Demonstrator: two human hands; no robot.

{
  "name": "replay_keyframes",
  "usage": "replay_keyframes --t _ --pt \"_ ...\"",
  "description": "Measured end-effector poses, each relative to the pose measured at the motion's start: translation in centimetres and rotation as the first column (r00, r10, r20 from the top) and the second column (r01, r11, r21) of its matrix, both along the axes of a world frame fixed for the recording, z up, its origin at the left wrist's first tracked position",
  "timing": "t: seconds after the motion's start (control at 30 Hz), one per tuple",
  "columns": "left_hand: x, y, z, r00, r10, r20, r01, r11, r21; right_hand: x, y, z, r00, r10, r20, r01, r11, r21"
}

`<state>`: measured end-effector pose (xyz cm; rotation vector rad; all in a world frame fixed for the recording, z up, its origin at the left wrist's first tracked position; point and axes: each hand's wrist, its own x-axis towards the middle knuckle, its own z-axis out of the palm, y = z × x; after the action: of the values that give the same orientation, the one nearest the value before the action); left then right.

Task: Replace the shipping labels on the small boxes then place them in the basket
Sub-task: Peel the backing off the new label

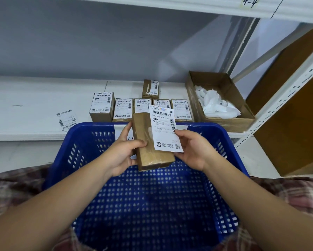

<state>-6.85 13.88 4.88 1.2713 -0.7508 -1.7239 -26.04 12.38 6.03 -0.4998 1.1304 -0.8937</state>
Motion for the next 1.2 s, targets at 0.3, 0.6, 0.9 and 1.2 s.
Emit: replay_keyframes --t 0.3,0.6,0.9,1.2 --pt "0.0 -0.5 -1.3 0.997 0.068 0.028 -0.068 0.998 -0.005 0.5 0.3 -0.9 0.994 0.013 -0.105 -0.02 0.998 -0.062" --pt "0.0 -0.4 -1.7 0.998 0.059 0.027 -0.058 0.998 -0.016 0.7 0.8 -1.1 0.979 0.079 -0.186 -0.108 0.983 -0.15" --pt "0.2 -0.1 -1.7 0.999 0.043 0.034 -0.042 0.999 -0.032 0.6 1.3 -1.4 0.98 0.095 -0.177 -0.125 0.977 -0.171" --pt "-0.1 -0.2 -2.1 0.992 0.123 0.023 -0.123 0.992 0.003 0.5 1.4 -1.0 0.98 0.109 -0.164 -0.141 0.97 -0.199"
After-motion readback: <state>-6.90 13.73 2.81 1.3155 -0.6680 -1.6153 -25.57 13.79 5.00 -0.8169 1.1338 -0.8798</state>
